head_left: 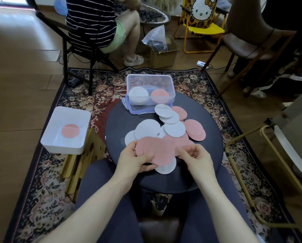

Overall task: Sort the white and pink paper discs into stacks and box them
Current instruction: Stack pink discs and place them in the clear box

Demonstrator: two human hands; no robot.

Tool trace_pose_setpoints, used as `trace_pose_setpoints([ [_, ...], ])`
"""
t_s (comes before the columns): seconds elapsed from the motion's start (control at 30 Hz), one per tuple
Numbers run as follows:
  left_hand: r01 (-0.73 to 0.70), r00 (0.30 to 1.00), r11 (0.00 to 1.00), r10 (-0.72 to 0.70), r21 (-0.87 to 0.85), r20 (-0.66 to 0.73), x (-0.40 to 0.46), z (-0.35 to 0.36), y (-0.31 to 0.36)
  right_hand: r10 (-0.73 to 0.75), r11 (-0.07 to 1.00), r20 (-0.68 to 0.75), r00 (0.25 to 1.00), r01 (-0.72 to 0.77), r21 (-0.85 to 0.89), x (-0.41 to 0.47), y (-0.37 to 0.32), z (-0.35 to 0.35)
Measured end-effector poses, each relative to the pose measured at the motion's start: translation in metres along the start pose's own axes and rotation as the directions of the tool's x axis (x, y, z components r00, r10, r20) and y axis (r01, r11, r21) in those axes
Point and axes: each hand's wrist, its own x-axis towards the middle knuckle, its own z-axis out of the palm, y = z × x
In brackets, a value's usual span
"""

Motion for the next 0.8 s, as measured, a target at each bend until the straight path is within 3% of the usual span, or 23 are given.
trace_pose_setpoints([
  [0.1, -0.003, 1.0, 1.0, 0.003, 0.002, -0.005, 0.0, 0.0, 0.0, -0.041, 0.991, -0.057, 0.998, 0.033, -0.131, 0.008, -0.001, 0.0],
  [0.4, -0.005, 1.0, 1.0, 0.005, -0.002, -0.014, 0.0, 0.0, 0.001, -0.073, 0.975, -0.041, 0.997, 0.062, -0.212, 0.011, -0.004, 0.013],
  [0.8, -0.013, 0.999, 0.999, 0.014, 0.039, -0.03, -0.002, 0.002, 0.002, -0.048, 0.996, -0.01, 0.999, 0.047, -0.081, 0.021, 0.002, 0.002],
])
